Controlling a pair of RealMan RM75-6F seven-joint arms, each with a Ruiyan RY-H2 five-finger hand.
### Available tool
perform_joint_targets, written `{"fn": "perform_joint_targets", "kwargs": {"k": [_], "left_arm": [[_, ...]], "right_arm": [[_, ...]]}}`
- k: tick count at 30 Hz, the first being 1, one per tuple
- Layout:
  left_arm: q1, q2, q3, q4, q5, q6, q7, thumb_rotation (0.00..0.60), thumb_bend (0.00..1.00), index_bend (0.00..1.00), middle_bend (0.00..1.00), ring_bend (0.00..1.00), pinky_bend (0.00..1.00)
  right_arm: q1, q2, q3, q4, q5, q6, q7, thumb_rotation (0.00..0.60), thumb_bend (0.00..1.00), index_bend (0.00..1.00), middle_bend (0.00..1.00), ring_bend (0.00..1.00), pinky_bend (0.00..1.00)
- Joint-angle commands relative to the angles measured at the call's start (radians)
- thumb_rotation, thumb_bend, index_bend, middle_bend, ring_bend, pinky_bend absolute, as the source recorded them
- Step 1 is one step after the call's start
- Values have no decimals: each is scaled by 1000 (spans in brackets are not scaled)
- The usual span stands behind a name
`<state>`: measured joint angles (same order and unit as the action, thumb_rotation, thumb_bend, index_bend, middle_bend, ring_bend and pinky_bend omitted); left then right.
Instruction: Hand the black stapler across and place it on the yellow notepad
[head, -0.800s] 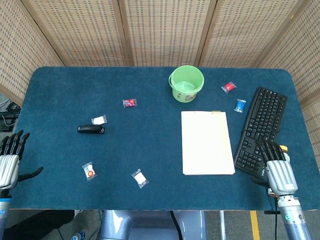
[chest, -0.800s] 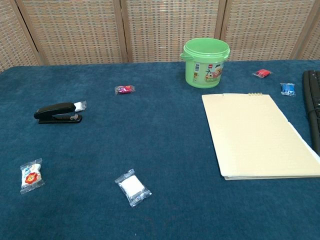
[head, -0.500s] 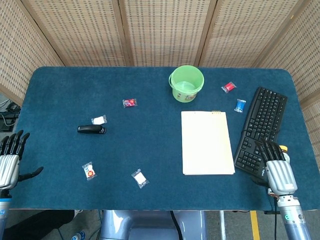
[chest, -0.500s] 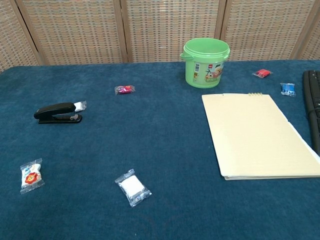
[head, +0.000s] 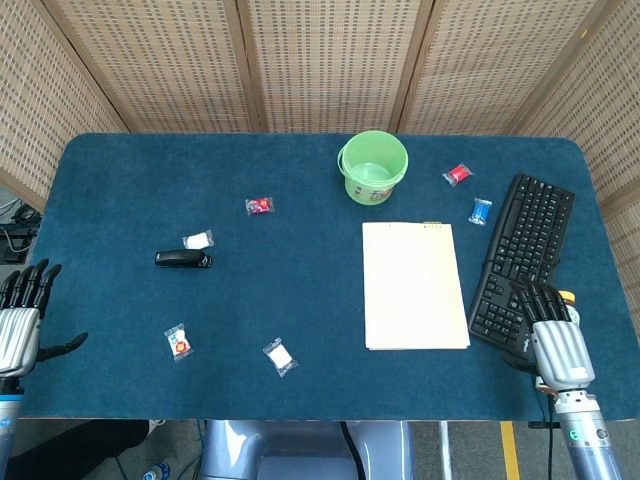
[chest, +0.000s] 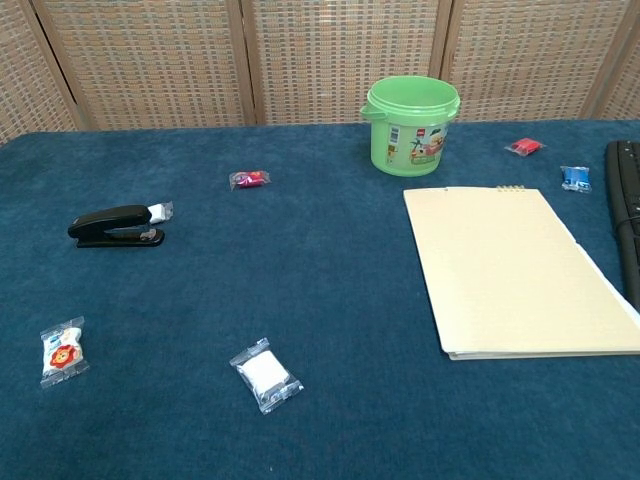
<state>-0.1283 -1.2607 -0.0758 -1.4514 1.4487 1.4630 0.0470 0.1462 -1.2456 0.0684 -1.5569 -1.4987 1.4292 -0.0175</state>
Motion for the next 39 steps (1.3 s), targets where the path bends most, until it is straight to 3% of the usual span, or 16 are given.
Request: {"fn": "perform_joint_targets", "kwargs": {"k": [1, 8, 11, 17, 28, 39], "left_arm": [[-1, 1, 0, -1, -1, -3, 3, 600, 0, 0, 0, 0, 0], [-22, 9, -23, -16, -16, -19, 15, 600, 14, 11, 0, 0, 23], [-76, 23, -55, -12, -40, -81, 72, 600, 64, 80, 0, 6, 132], [-185, 15, -104, 31, -103, -234, 102, 600, 115, 236, 128, 168, 294], [-379, -29, -147, 147, -266, -538, 184, 600, 164, 316, 179, 202, 303], [-510, -129, -158, 228, -402, -651, 320, 600, 205, 337, 195, 209, 310]], "right_arm": [[0, 0, 0, 1, 1, -1, 1, 600, 76, 54, 0, 0, 0], [-1, 4, 3, 5, 12, -7, 14, 600, 76, 54, 0, 0, 0], [1, 4, 4, 6, 13, -8, 18, 600, 76, 54, 0, 0, 0], [1, 4, 6, 8, 16, -9, 19, 600, 76, 75, 0, 0, 0], [6, 6, 10, 17, 31, -27, 39, 600, 76, 84, 0, 0, 0], [11, 1, 12, 34, 47, -48, 55, 600, 76, 84, 0, 0, 0]]}}
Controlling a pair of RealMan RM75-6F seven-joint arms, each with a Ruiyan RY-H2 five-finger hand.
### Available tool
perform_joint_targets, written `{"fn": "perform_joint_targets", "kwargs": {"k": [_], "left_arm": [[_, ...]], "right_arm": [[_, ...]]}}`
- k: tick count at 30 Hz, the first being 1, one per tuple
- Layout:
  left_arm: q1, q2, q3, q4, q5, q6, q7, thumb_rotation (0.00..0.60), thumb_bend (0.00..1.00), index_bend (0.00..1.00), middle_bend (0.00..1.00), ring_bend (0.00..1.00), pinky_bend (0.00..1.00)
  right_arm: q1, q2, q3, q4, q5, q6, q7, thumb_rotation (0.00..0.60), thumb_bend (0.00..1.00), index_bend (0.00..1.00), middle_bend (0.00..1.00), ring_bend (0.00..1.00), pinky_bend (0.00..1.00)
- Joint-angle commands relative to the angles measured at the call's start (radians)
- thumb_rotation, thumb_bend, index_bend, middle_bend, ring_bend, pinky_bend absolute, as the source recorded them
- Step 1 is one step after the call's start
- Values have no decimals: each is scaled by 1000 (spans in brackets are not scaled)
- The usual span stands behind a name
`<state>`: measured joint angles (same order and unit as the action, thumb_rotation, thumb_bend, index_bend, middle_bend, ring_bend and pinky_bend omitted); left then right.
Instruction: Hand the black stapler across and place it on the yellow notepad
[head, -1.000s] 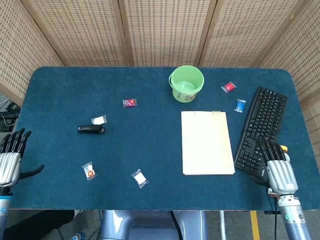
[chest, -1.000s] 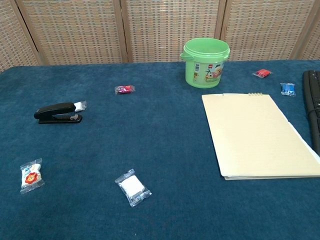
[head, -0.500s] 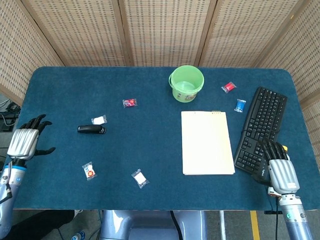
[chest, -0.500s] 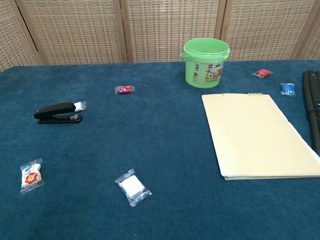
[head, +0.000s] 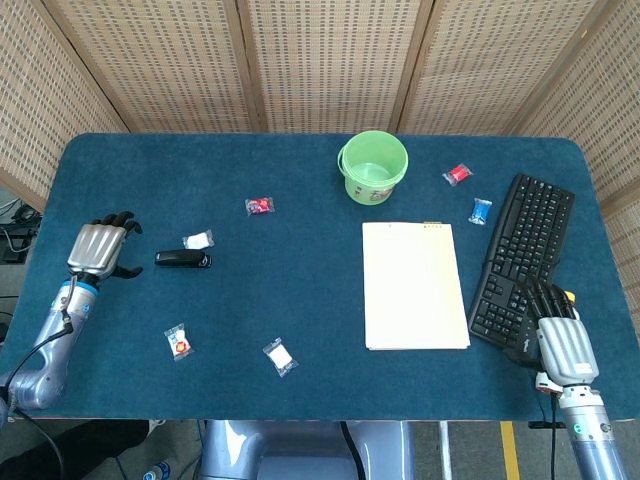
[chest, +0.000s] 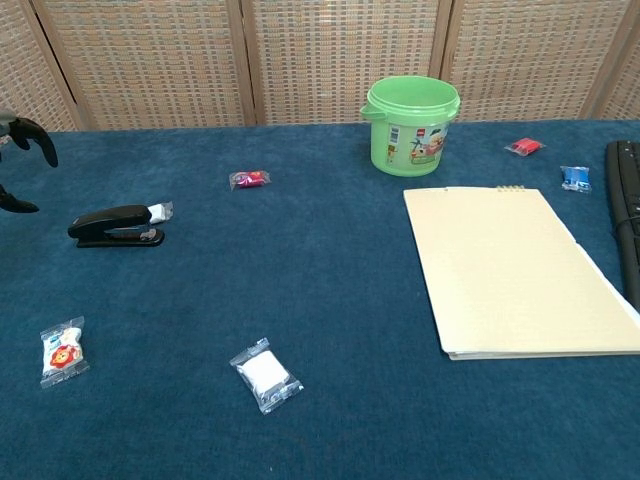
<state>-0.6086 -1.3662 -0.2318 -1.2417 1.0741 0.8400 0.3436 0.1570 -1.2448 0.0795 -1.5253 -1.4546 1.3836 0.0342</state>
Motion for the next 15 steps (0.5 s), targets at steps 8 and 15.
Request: {"fn": "perform_joint_targets", "kwargs": {"k": [8, 15], "left_arm": [[-78, -68, 6, 42, -66, -45, 67, 600, 212, 343, 198, 209, 310], [-125, -132, 29, 92, -136, -78, 135, 600, 216, 350, 207, 215, 315]], "right_arm": [[2, 2, 5, 8, 12, -8, 14, 600, 76, 84, 0, 0, 0], [4, 4, 9, 16, 25, -20, 34, 600, 76, 84, 0, 0, 0]]}}
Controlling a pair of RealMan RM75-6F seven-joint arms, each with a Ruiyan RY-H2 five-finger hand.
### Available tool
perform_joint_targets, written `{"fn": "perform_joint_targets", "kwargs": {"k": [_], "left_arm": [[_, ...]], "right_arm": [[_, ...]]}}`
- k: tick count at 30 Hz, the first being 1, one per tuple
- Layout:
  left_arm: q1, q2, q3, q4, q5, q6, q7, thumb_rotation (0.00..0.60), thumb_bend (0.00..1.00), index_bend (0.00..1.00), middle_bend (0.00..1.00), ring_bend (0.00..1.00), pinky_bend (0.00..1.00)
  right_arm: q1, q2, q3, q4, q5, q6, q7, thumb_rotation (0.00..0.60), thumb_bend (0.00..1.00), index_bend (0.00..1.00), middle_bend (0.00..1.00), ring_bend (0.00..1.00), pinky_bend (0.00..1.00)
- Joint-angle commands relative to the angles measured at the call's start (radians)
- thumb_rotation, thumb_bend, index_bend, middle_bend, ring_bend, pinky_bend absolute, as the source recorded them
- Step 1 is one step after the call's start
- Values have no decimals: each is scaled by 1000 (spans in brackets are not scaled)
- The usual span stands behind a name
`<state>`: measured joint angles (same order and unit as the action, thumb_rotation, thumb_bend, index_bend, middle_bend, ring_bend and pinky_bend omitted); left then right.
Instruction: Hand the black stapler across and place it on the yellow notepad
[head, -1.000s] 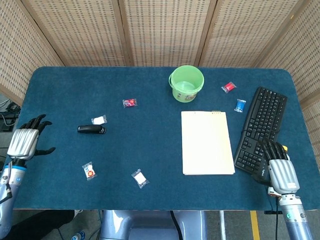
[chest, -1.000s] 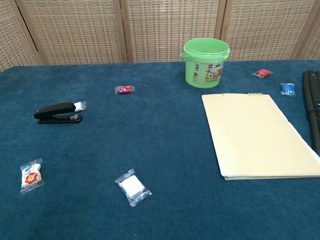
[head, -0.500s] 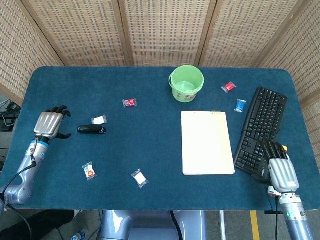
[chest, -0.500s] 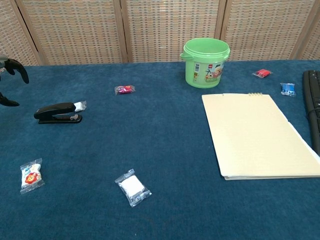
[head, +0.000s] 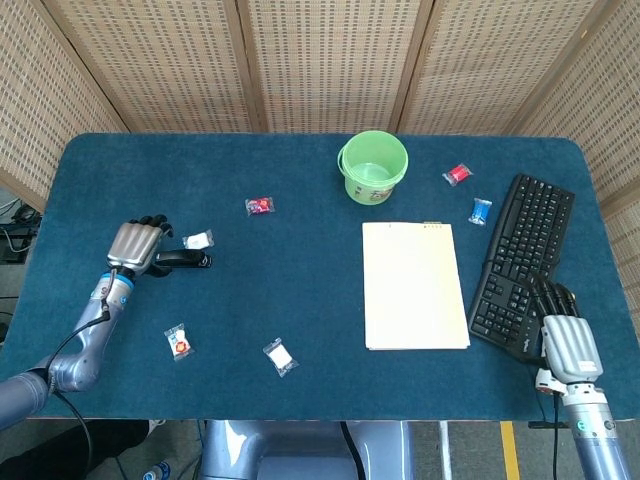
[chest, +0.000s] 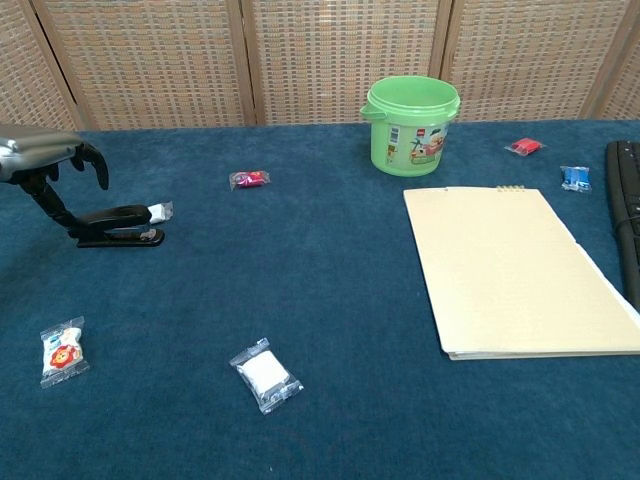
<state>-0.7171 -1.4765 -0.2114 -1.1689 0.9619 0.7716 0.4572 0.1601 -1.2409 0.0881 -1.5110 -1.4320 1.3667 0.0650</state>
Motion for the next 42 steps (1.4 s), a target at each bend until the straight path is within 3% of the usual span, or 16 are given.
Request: {"fn": "perform_joint_targets", "kwargs": {"k": [1, 17, 20, 22, 25, 27, 36, 42], "left_arm": [[-21, -29, 10, 25, -32, -11, 27, 600, 217, 351, 209, 216, 316], [-76, -122, 41, 119, -77, -39, 53, 600, 224, 387, 234, 234, 331], [-81, -134, 46, 132, -73, -41, 49, 600, 320, 449, 289, 284, 372], [-82, -143, 47, 139, -63, -31, 43, 600, 453, 573, 409, 388, 450], [-78, -163, 47, 152, -35, 6, 28, 600, 570, 726, 547, 503, 538], [-74, -179, 48, 159, -4, 36, 6, 600, 608, 777, 591, 539, 568], [-69, -207, 57, 170, 131, 116, -96, 600, 616, 797, 606, 552, 579], [-105, -178, 29, 94, 189, 148, -105, 600, 616, 797, 606, 552, 579]], "right_arm": [[1, 0, 1, 3, 4, -5, 6, 600, 76, 84, 0, 0, 0], [7, -9, 6, 27, 28, -30, 20, 600, 76, 84, 0, 0, 0], [9, -11, 6, 31, 32, -34, 19, 600, 76, 84, 0, 0, 0], [10, -13, 7, 33, 34, -37, 18, 600, 75, 84, 0, 0, 0], [10, -14, 8, 35, 36, -39, 19, 600, 76, 86, 0, 0, 0], [10, -14, 8, 35, 36, -39, 19, 600, 76, 88, 0, 0, 0], [7, -6, 10, 28, 36, -34, 32, 600, 76, 91, 0, 0, 0], [7, 1, 16, 29, 45, -37, 48, 600, 76, 92, 0, 0, 0]]}}
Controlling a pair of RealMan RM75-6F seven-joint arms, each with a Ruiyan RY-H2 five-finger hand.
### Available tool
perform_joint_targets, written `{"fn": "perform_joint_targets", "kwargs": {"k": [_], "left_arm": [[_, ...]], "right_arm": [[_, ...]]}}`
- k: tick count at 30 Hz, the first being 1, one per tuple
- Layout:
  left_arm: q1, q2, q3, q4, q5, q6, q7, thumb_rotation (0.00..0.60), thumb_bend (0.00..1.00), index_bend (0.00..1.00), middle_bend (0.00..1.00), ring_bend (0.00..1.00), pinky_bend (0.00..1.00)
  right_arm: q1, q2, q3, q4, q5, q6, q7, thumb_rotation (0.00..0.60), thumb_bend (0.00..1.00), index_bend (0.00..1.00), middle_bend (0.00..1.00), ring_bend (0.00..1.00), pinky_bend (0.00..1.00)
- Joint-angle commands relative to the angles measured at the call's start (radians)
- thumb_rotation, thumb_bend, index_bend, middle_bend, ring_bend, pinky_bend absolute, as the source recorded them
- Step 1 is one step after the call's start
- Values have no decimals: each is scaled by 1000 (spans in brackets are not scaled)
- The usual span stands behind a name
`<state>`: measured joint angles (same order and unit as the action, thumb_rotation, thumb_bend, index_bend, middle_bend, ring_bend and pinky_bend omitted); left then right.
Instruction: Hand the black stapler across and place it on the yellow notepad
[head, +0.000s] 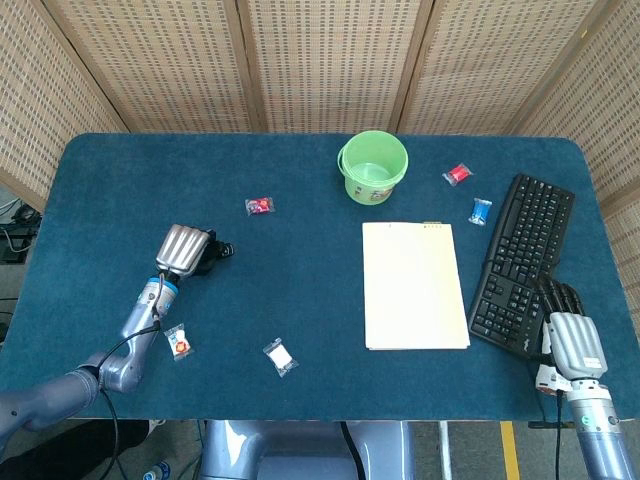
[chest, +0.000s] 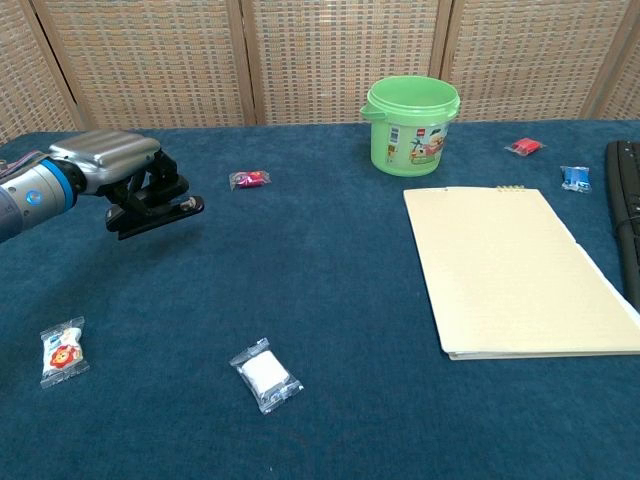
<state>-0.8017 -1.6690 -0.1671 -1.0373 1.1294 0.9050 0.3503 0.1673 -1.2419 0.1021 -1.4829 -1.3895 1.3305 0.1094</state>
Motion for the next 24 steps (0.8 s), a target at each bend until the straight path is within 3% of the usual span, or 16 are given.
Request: {"fn": "perform_joint_targets", "kwargs": {"k": [1, 12, 18, 24], "left_arm": [[-29, 18, -23, -54, 28, 20, 10, 600, 616, 797, 606, 552, 579], [-155, -39, -98, -146, 33, 17, 144, 600, 614, 791, 606, 551, 575], [-260, -174, -109, -47, 61, -22, 170, 600, 610, 776, 595, 552, 559], [-305, -243, -97, 34, 62, -65, 183, 600, 602, 753, 564, 540, 538]], "right_arm": [[0, 3, 4, 2, 5, -2, 7, 600, 76, 92, 0, 0, 0], [4, 10, 17, 27, 37, -29, 49, 600, 76, 94, 0, 0, 0], [7, 5, 26, 55, 61, -50, 73, 600, 76, 93, 0, 0, 0], [8, 7, 34, 73, 77, -62, 97, 600, 76, 93, 0, 0, 0]]}}
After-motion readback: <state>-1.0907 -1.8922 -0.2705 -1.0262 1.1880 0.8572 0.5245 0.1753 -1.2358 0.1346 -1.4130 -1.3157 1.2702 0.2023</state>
